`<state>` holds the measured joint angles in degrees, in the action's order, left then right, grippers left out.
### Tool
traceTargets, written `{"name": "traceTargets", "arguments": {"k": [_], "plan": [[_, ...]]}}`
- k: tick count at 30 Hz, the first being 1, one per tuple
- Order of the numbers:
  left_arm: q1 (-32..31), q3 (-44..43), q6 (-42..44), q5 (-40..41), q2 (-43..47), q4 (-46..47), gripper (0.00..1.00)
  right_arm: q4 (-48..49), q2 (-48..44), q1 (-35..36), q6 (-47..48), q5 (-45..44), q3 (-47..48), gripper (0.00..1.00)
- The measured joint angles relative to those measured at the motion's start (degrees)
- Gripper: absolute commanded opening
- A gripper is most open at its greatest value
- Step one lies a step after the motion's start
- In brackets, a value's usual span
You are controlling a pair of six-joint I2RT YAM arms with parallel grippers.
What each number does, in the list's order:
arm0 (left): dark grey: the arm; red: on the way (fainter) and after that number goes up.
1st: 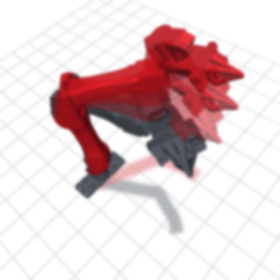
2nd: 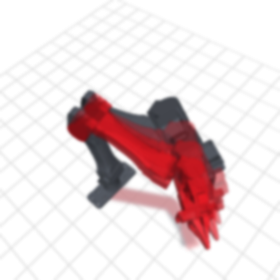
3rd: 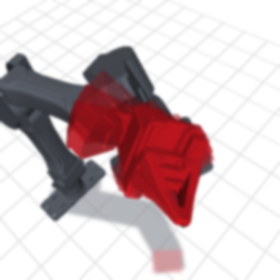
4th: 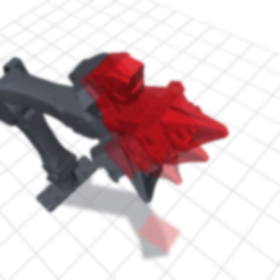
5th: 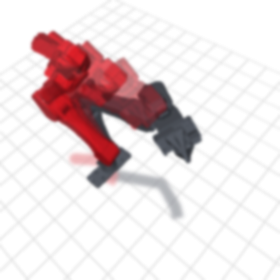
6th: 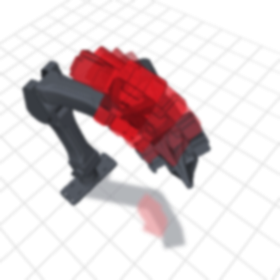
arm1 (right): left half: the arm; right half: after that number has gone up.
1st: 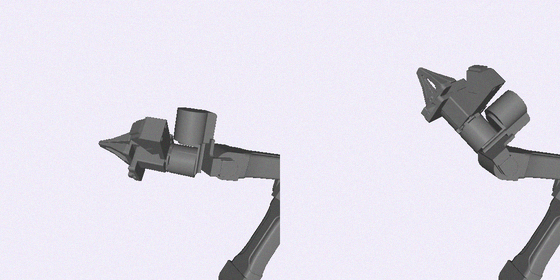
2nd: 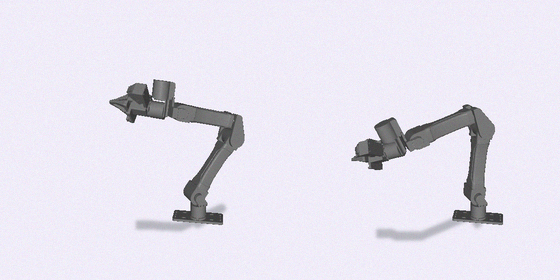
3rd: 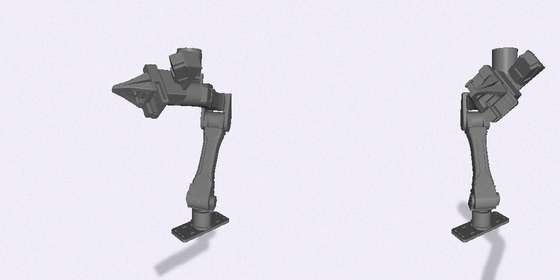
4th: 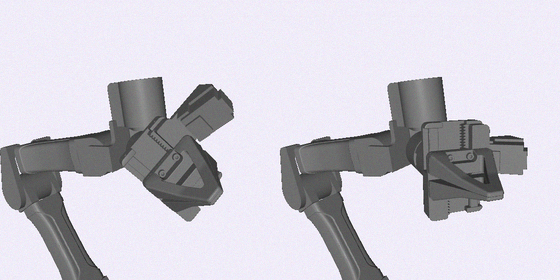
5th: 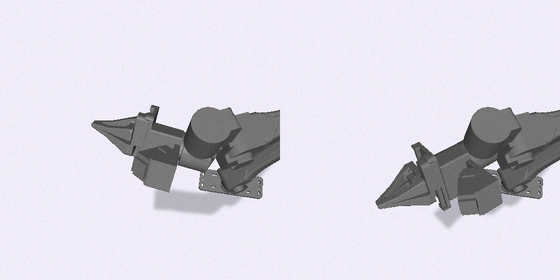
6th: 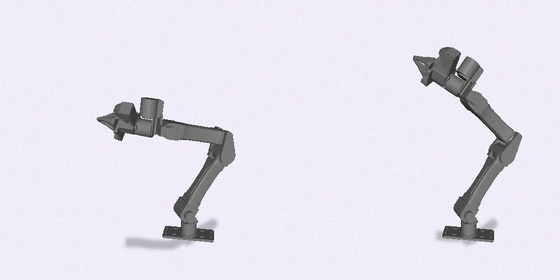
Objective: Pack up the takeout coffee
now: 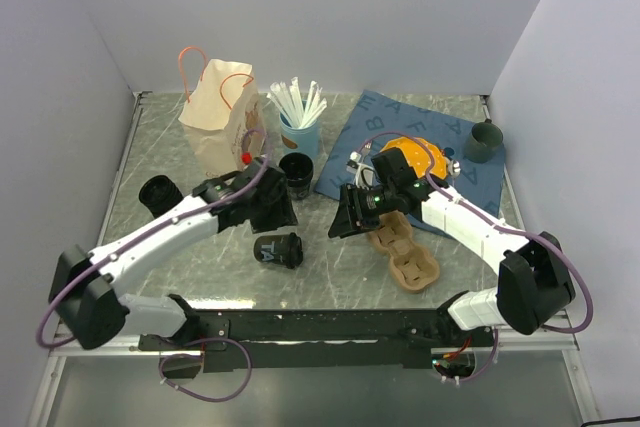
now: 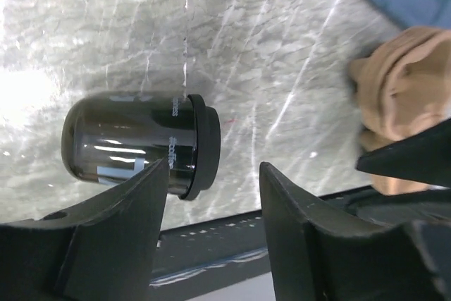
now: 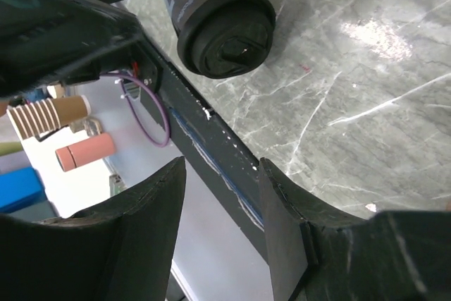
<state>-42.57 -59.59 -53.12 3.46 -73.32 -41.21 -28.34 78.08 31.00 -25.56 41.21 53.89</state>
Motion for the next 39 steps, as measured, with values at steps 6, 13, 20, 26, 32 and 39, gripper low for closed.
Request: {"name": "traceTargets", "arguments": {"k": [6, 13, 20, 26, 32, 39], "plan": [[-3.6, -5.9, 4.1, 2.7, -8.9, -3.2, 0.57, 0.0, -0.2, 0.0, 0.0, -1.5, -0.1, 0.53], [-8.1, -10.4, 6.8, 6.4, -17.0, -7.4, 0.55, -0.4, -1.9, 0.0, -0.1, -3.1, -2.0, 0.53], [-10.7, -12.6, 8.5, 10.8, -19.6, -9.7, 0.52, -0.4, -3.2, 0.0, -0.1, -4.4, -2.5, 0.52], [-11.8, -12.8, 8.5, 13.3, -20.2, -11.1, 0.53, -0.4, -3.8, 0.0, -0.1, -4.8, -2.5, 0.52], [-12.3, -12.7, 8.8, 14.5, -20.4, -12.3, 0.49, -0.4, -3.8, 0.0, -0.2, -4.8, -2.5, 0.52], [-12.5, -10.8, 8.5, 14.1, -20.4, -11.3, 0.37, -0.4, -4.2, 0.0, -0.2, -5.2, -2.5, 0.52]]}}
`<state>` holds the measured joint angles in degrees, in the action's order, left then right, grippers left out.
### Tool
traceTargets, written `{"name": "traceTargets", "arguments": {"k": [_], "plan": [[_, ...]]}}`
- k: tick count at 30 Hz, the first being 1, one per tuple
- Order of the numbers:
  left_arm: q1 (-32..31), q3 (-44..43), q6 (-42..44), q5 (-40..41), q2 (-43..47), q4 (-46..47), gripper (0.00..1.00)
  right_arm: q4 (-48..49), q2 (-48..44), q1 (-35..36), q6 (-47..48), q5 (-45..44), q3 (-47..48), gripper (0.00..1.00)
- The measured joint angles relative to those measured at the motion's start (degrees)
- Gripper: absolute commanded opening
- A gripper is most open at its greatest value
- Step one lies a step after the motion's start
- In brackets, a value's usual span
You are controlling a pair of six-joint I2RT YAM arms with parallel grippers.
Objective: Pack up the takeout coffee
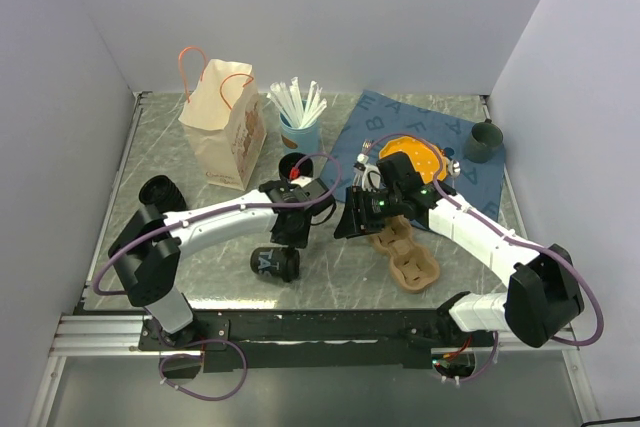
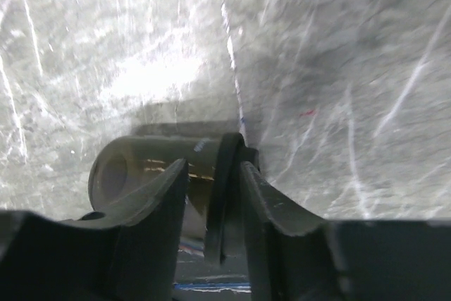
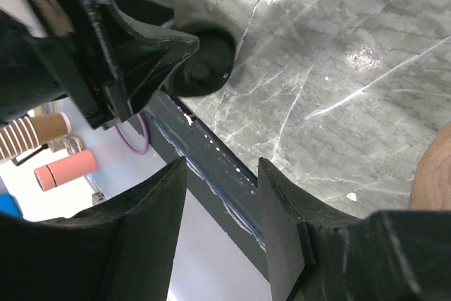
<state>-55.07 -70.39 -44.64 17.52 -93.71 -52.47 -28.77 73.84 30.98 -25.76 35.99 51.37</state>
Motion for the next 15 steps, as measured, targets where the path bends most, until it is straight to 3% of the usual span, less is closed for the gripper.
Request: {"name": "traceTargets", "arguments": {"k": [4, 8, 11, 12, 15], "plan": [[-0.2, 2.3, -0.4, -0.9, 0.0, 0.2, 0.29, 0.0, -0.1, 0.0, 0.0, -0.2, 0.0, 0.52], [-0.2, 2.9, -0.7, -1.1, 0.0, 0.2, 0.31, 0.0, -0.2, 0.0, 0.0, -0.4, 0.0, 0.52], [-0.2, 2.7, -1.1, -0.5, 0.0, -0.6, 0.4, 0.5, -0.6, 0.0, -0.1, -0.3, -0.5, 0.52], [-0.2, 2.2, -1.3, -0.2, 0.0, -1.4, 0.48, 1.0, -1.1, 0.0, -0.4, -0.1, -1.3, 0.52], [0.4, -1.0, -1.6, 0.4, 0.0, -3.8, 0.52, 4.3, -3.3, 1.1, -2.1, 0.3, -4.8, 0.53]]}}
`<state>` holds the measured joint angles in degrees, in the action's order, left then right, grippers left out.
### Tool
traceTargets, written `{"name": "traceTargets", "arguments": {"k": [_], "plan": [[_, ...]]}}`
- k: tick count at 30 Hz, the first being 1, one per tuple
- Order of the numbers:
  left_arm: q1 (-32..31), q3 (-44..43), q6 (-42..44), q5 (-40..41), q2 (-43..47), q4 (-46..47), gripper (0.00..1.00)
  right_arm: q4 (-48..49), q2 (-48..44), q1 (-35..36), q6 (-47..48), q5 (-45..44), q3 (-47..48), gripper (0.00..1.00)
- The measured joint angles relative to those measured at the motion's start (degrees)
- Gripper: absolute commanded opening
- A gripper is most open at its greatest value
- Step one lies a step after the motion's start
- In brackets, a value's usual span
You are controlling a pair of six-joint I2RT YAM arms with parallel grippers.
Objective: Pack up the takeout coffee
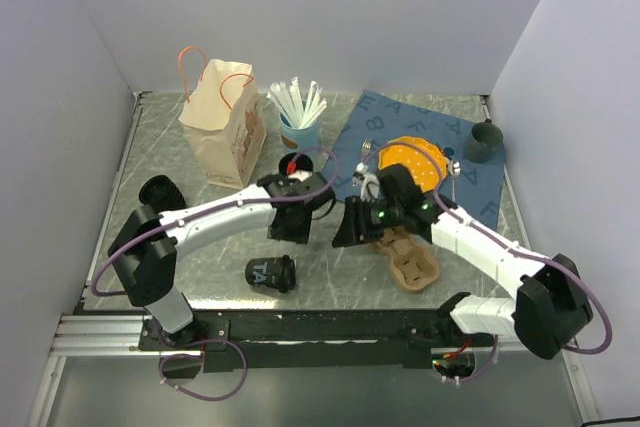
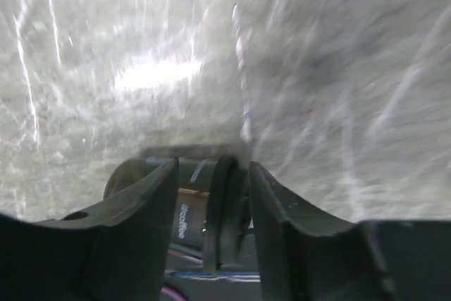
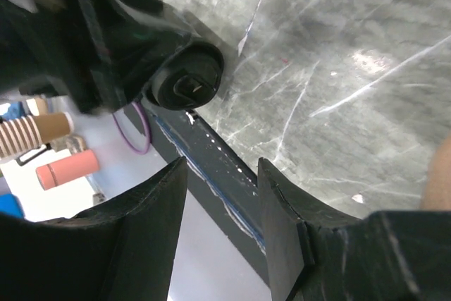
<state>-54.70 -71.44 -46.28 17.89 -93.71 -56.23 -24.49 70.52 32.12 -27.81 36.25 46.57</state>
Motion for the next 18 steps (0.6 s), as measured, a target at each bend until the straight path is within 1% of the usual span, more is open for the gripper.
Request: {"name": "traceTargets", "arguments": {"k": [2, 4, 7, 9, 10, 11, 14, 16, 18], "plan": [[1.5, -3.0, -0.1, -0.3, 0.1, -0.4, 0.54, 3.4, -1.2, 4.0, -1.2, -1.3, -2.3, 0.54], [4.5, -4.3, -0.1, -1.3, 0.8, 0.3, 0.57, 7.3, -1.6, 10.3, -1.9, -3.5, -3.4, 0.55], [10.7, -3.0, 0.1, -3.4, 3.4, 0.9, 0.57, 15.4, -1.2, 19.9, -2.5, -8.2, -4.9, 0.56], [14.6, -1.3, 0.5, -4.7, 5.7, 1.2, 0.57, 23.0, -1.2, 24.9, -1.8, -11.5, -7.7, 0.56], [16.0, -0.5, 0.6, -5.1, 6.6, 1.2, 0.56, 25.9, -1.2, 26.4, -1.2, -12.7, -9.1, 0.55], [17.7, 0.8, 0.9, -6.3, 8.0, 1.5, 0.55, 30.7, -1.5, 28.1, -0.2, -14.3, -11.8, 0.54], [20.5, 3.9, 1.6, -8.6, 11.4, 1.3, 0.53, 42.7, -3.6, 30.6, 4.5, -17.6, -21.5, 0.51], [20.9, 6.1, 1.6, -9.7, 13.7, 1.0, 0.51, 47.4, -4.3, 30.7, 8.4, -19.5, -26.5, 0.5], [20.9, 9.0, 1.4, -11.5, 16.9, 0.8, 0.49, 49.2, -3.7, 30.7, 12.1, -20.6, -28.1, 0.5]]}}
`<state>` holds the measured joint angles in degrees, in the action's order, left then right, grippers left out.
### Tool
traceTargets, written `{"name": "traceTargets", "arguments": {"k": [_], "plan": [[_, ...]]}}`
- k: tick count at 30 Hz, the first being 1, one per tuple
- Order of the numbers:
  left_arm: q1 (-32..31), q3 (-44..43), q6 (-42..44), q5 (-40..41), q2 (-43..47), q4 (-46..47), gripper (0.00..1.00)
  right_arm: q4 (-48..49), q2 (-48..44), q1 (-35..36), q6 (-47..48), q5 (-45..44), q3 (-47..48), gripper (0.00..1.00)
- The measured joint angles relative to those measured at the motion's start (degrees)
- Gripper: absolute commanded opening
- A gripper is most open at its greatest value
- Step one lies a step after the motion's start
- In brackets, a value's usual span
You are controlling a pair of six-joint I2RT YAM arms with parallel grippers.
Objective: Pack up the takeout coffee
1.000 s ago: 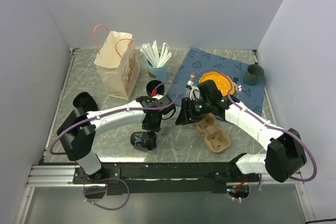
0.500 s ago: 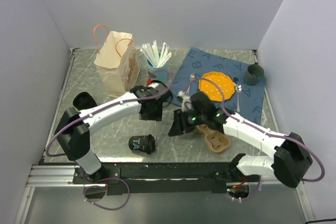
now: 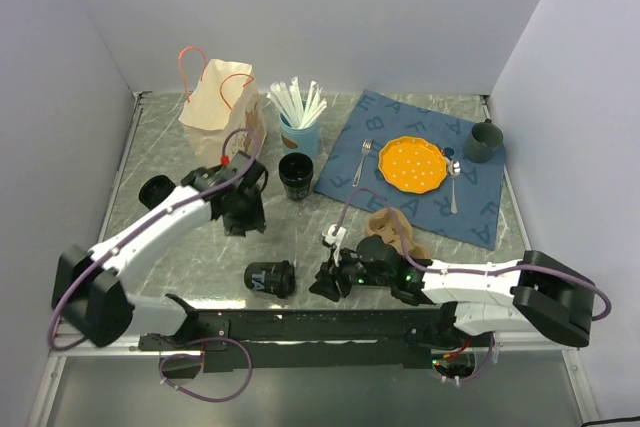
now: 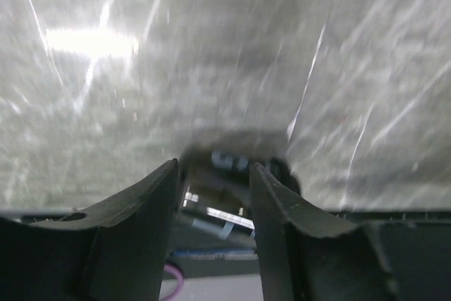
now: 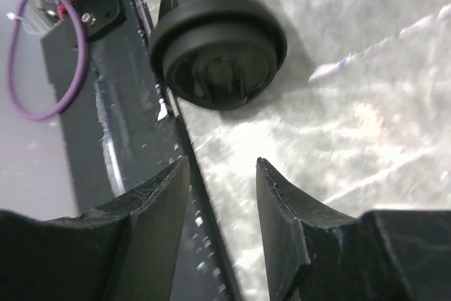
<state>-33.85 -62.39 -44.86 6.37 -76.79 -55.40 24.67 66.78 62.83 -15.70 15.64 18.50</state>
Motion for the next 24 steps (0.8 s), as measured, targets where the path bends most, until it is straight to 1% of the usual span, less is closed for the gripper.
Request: {"name": "traceTargets", "arguments": {"k": [4, 8, 12, 16, 24], "plan": [[0.0, 7.2, -1.4, -3.9, 7.7, -0.2, 0.48, 6.1, 4.1, 0.9, 6.3, 0.0, 0.3, 0.53], [0.0, 13.6, -2.6, -7.2, 11.8, 0.1, 0.47, 12.3, 10.1, 4.7, 12.2, -1.3, 0.3, 0.53], [0.0, 17.3, -3.0, -9.0, 12.2, 0.9, 0.47, 16.3, 15.3, 9.3, 17.3, -4.7, 0.3, 0.54], [0.0, 18.1, -3.0, -9.2, 12.2, 1.6, 0.48, 20.8, 18.8, 13.8, 22.2, -8.8, 0.4, 0.54], [0.0, 18.0, -2.1, -8.0, 9.2, 3.5, 0.49, 29.0, 25.7, 17.1, 28.0, -17.0, 2.5, 0.51]]}}
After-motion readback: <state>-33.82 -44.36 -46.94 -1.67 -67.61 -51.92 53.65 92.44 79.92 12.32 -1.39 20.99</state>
